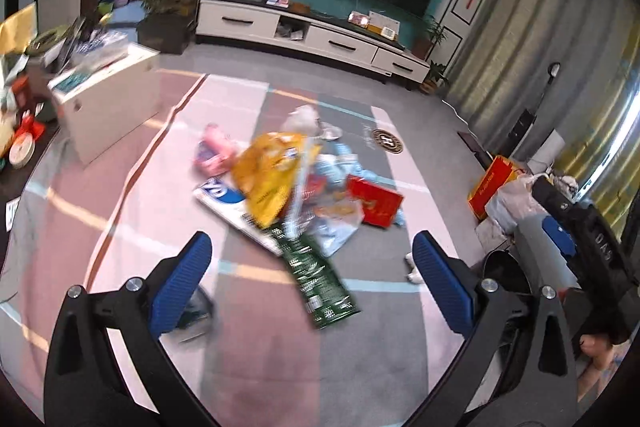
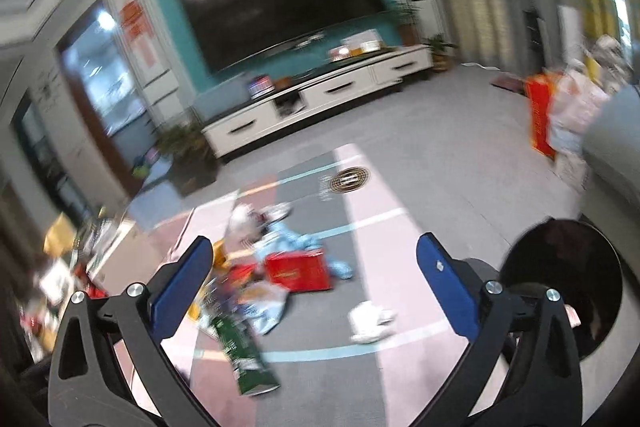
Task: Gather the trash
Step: 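Move both grippers back over the table of trash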
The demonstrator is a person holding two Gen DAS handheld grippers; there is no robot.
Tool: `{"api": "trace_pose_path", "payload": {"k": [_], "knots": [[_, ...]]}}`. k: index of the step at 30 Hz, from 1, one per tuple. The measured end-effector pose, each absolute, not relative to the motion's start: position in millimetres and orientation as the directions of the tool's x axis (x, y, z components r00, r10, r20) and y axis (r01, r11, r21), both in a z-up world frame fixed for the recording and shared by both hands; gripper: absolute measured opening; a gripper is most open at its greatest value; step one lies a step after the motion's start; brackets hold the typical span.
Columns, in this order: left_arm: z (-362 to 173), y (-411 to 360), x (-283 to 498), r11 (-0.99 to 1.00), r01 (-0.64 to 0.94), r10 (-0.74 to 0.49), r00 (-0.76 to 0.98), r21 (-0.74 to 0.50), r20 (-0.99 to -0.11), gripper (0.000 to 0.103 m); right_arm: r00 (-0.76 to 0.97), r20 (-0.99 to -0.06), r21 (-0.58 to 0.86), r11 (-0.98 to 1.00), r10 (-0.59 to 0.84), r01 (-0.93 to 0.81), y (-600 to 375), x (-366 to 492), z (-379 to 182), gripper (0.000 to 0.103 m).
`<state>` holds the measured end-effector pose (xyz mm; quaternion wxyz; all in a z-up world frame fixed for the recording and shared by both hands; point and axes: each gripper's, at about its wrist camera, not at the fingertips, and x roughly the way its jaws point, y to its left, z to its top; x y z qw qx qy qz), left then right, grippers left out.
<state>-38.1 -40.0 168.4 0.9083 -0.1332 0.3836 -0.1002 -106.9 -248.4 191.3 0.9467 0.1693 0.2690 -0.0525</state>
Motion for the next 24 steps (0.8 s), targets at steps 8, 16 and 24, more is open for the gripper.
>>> {"api": "trace_pose_path", "payload": {"k": [8,16,24], "knots": [[134,16,-43,0.948,-0.061,-0.177,0.713,-0.312,-0.678,0.1,0.831,-0.554,0.158,0.986,0.047,0.05,-171,-90,181,0.1],[119,24,-34,0.969,-0.076,-0.112,0.711,-0.235,-0.694,0.1,0.79,-0.609,0.09,0.996,0.063,-0.01,-132,-75,159,0.1],[120,19,-38,0.978,-0.046,-0.11,0.711,-0.201,-0.694,0.1,0.773,-0.633,0.063,0.998,0.047,-0.009,-120,-67,147,0.1]]}}
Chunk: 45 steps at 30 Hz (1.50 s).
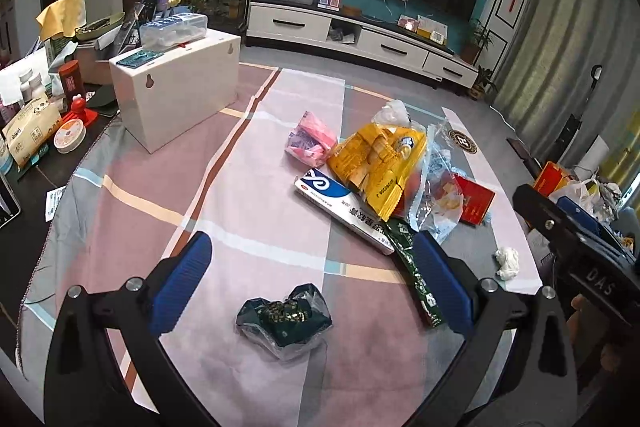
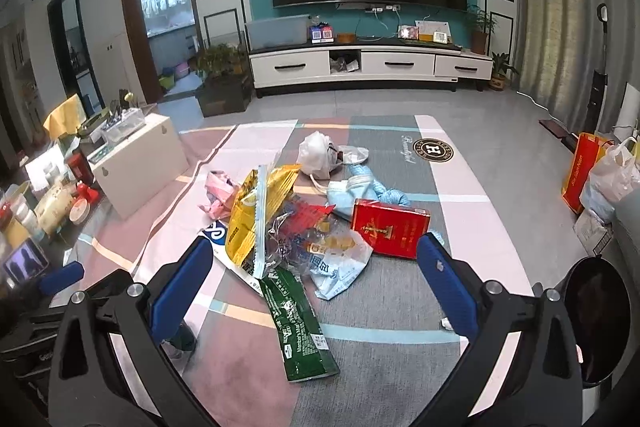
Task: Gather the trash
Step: 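Move both grippers back over the table of trash, then grasp the dark green bag with the left gripper while the right grasps the green Member's Mark bag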
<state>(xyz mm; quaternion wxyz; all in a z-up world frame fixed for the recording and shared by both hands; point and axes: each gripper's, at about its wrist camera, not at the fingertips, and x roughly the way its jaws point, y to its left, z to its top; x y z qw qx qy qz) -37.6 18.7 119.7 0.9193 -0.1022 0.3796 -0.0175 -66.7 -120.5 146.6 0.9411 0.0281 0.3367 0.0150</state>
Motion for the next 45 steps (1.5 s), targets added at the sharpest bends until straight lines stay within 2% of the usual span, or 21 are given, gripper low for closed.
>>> {"api": "trace_pose_path", "payload": {"k": [6,36,45], "knots": [[118,18,-38,0.972,-0.024,-0.152,0.695,-0.234,-0.703,0.1,0.769,-0.638,0.055,0.998,0.037,-0.002,-119,-64,144,0.1],[111,20,-40,0.98,-0.028,-0.127,0.679,-0.198,-0.723,0.1,0.756,-0.653,0.057,0.998,0.048,-0.015,-118,-61,139,0.1],[107,26,-41,0.969,0.008,-0.191,0.66,-0.248,-0.727,0.1,0.737,-0.673,0.073,0.997,0.072,-0.03,-116,-57,133,0.1]]}}
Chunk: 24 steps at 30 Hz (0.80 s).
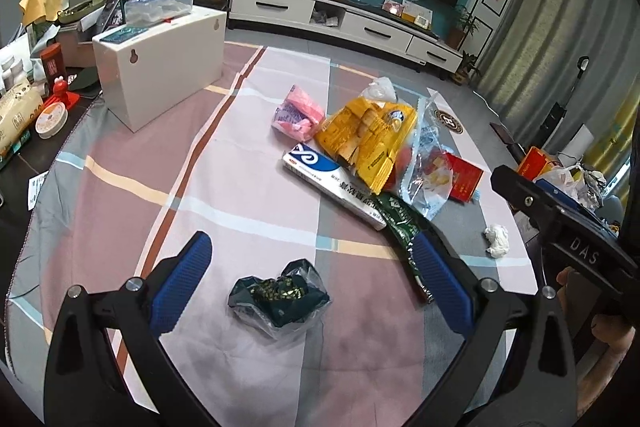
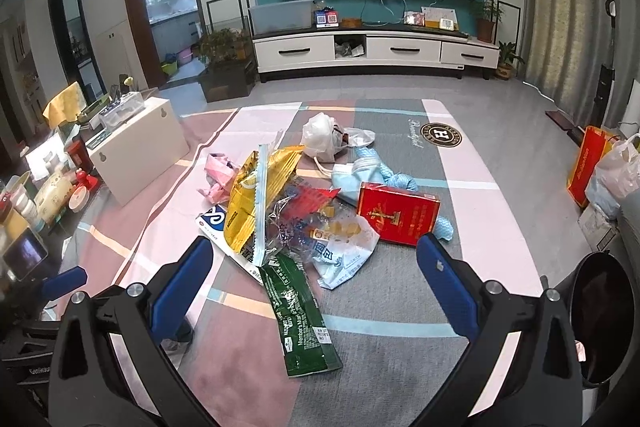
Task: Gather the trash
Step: 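Grasp the dark green bag with the left gripper while the right grasps the green Member's Mark bag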
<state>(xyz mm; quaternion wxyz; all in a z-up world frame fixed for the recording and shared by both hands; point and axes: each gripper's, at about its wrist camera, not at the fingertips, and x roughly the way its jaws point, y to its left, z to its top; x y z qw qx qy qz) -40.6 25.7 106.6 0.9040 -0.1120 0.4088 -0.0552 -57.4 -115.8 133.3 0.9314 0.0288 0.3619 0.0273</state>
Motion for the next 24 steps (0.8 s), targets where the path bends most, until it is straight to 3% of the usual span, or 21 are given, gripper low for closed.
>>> {"api": "trace_pose_path", "payload": {"k": [11,18,24], "knots": [[64,23,-30,0.969,-0.022,-0.197,0.535,-0.247,-0.822,0.1,0.64,-0.753,0.129,0.988,0.151,-0.081,-109,-39,99,0.099],[42,18,-27,0.969,-0.031,-0.203,0.471,-0.246,-0.858,0.096,0.522,-0.83,0.176,0.98,0.197,-0.09,-102,-23,60,0.079],[33,14,-28,0.981,-0.036,-0.153,0.451,-0.19,-0.879,0.08,0.475,-0.865,0.125,0.986,0.161,-0.106,-90,-19,41,0.062]]}}
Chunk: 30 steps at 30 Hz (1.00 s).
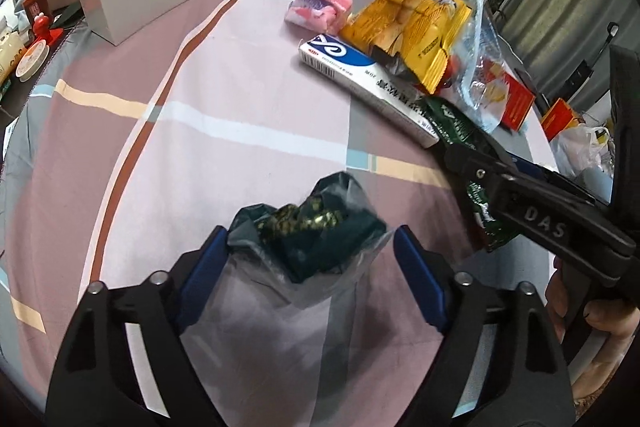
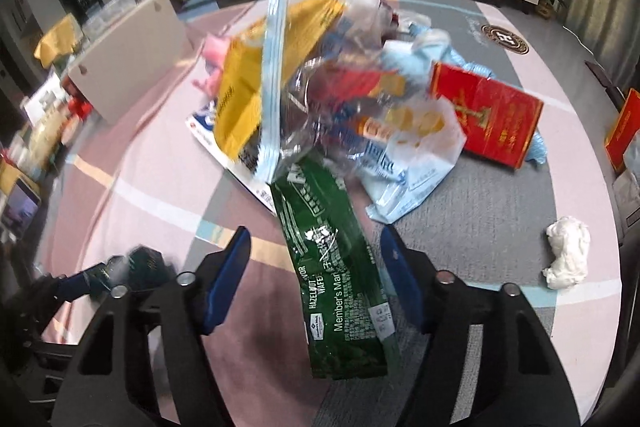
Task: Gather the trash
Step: 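Grasp the dark green bag with the left gripper while the right grasps the green Member's Mark bag, then carry both green bags to the black bin and open both grippers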
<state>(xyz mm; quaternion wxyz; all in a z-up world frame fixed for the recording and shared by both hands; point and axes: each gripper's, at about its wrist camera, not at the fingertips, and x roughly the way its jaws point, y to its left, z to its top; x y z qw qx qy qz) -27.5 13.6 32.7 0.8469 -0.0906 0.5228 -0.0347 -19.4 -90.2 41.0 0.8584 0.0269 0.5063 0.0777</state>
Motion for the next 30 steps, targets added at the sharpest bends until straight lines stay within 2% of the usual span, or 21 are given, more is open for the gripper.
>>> {"api": "trace_pose_path", "payload": {"k": [2,6,10,14,20,30], "knots": [[32,14,-28,0.984,-0.045,-0.136,0.455,-0.175,-0.88,0.074,0.468,-0.871,0.112,0.987,0.152,-0.113,-88,-19,36,0.057],[32,15,-29,0.984,-0.042,-0.137,0.461,-0.176,-0.877,0.071,0.452,-0.881,0.096,0.988,0.14,-0.117,-87,-16,30,0.046],[35,13,-30,0.982,-0.036,-0.146,0.475,-0.185,-0.868,0.063,0.456,-0.882,0.067,0.99,0.117,-0.123,-85,-17,28,0.035],[43,12,-34,0.971,-0.02,-0.197,0.496,-0.238,-0.846,0.061,0.461,-0.877,0.07,0.985,0.136,-0.157,-81,-27,34,0.034],[66,13,-43,0.965,-0.007,-0.209,0.584,-0.262,-0.784,0.061,0.48,-0.857,0.097,0.973,0.188,-0.208,-79,-51,57,0.034],[102,16,-56,0.945,0.004,-0.244,0.678,-0.328,-0.694,0.061,0.578,-0.783,0.115,0.967,0.228,-0.226,-94,-81,113,0.034]]}}
